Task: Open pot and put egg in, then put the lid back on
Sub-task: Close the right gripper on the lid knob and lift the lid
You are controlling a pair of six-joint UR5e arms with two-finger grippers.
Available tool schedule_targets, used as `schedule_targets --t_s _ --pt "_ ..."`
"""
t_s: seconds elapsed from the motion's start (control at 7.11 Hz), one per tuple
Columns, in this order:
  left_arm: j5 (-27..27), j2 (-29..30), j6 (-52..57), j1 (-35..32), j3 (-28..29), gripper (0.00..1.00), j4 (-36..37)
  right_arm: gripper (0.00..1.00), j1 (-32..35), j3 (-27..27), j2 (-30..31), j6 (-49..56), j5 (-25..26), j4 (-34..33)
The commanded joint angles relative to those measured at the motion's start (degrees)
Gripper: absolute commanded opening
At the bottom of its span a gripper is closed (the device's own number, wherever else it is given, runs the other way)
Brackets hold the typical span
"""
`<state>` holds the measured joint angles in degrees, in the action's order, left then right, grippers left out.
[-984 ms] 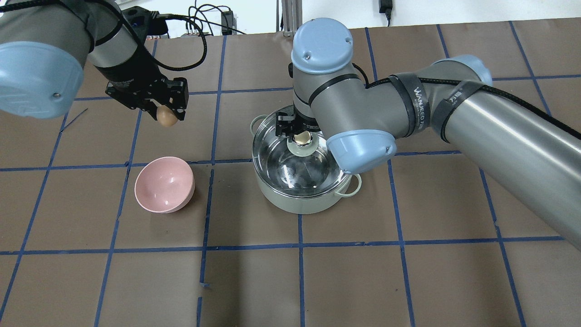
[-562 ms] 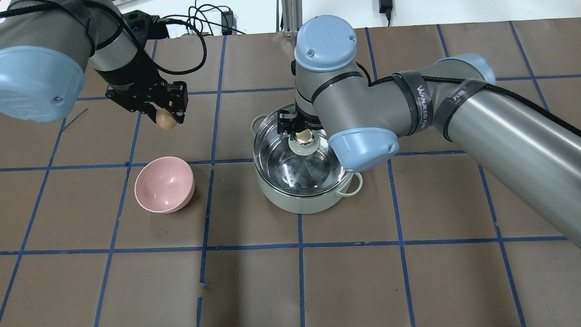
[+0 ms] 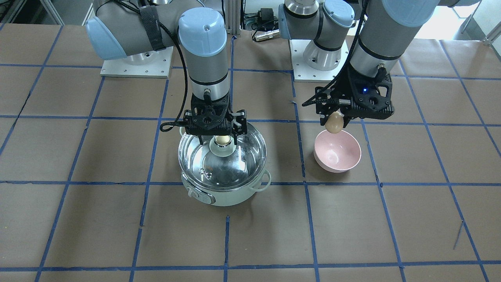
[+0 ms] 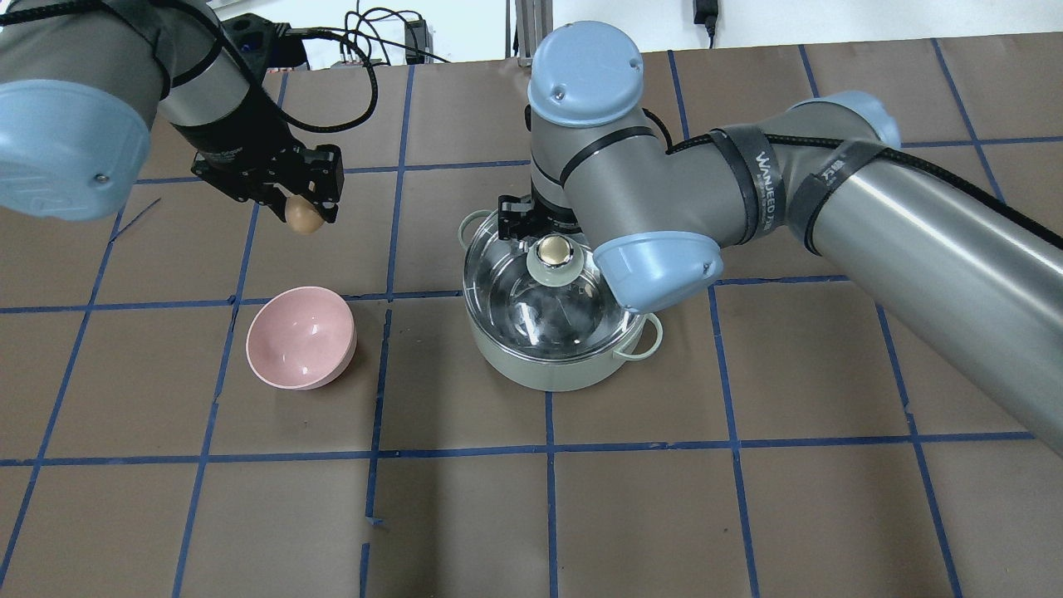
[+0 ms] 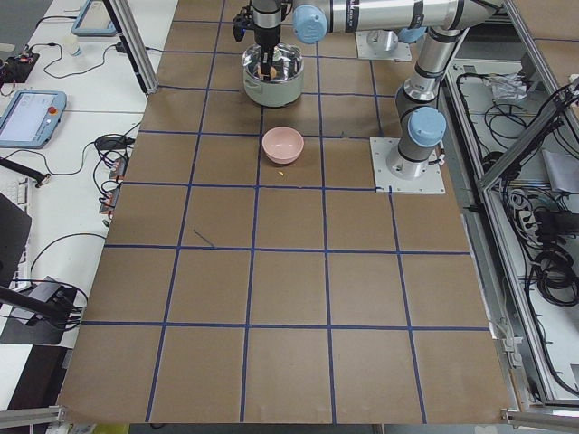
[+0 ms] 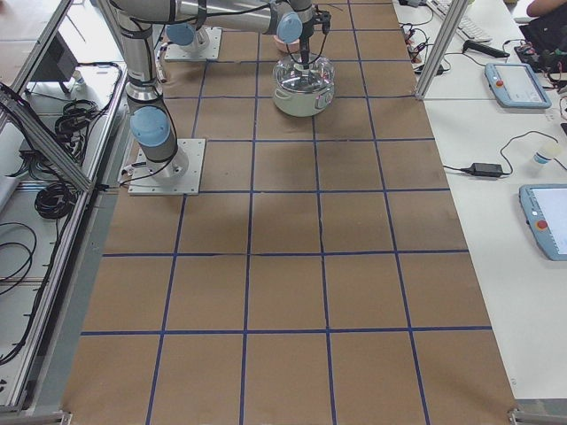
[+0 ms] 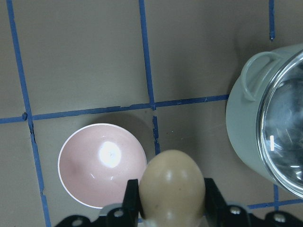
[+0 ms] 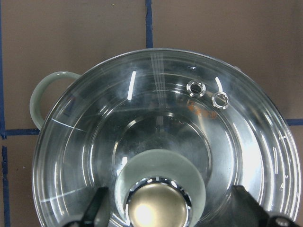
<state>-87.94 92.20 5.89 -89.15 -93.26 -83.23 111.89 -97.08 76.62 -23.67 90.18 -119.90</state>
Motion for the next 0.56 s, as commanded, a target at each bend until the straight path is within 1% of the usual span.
schedule_targets --t_s 0.0,0.14,0.28,0.42 --pt "0.04 -0.01 0.0 0.03 -0.08 0.07 0.0 0.9 0.61 -0.04 -0.15 -1.03 -0.09 -0.07" --pt "0.13 -0.01 0.0 0.03 0.01 0.07 0.0 0.89 0.61 -0.12 -0.15 -1.03 0.0 -0.07" --pt "0.13 -0.01 0.0 0.03 0.01 0.07 0.0 0.79 0.61 -0.21 -0.24 -1.12 -0.09 -0.5" --pt "0.13 -0.01 0.0 0.03 0.01 0.07 0.0 0.73 0.61 -0.56 -0.24 -1.21 -0.09 -0.68"
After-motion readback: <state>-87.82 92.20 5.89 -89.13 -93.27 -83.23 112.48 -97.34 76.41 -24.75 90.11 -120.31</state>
